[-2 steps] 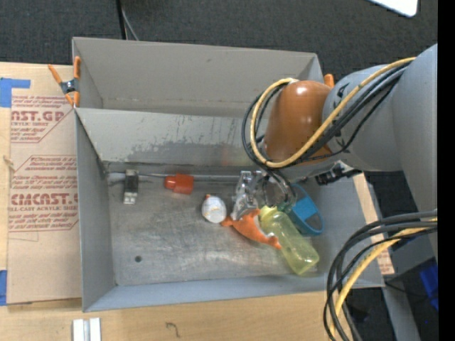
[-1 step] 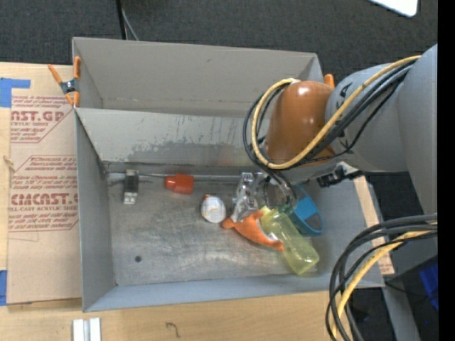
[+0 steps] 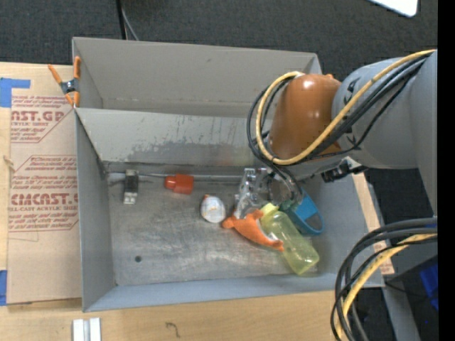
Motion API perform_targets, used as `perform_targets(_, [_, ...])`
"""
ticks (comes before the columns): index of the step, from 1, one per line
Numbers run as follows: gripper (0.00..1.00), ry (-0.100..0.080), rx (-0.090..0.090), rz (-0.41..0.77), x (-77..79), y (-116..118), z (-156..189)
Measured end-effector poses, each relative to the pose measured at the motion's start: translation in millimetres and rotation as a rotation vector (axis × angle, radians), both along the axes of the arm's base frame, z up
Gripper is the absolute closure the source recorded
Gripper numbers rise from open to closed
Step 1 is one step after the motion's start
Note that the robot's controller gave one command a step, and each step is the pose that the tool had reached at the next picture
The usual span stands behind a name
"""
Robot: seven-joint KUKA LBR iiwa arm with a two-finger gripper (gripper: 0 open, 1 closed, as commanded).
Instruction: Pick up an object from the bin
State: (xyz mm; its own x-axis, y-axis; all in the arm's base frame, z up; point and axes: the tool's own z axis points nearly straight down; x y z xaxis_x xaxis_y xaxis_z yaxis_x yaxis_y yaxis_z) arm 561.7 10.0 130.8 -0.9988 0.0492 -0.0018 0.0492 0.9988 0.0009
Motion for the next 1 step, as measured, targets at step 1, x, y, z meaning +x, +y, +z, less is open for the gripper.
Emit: perform_targets(1, [1.0, 0.0, 0.0, 0.0, 0.0, 0.0, 0.0])
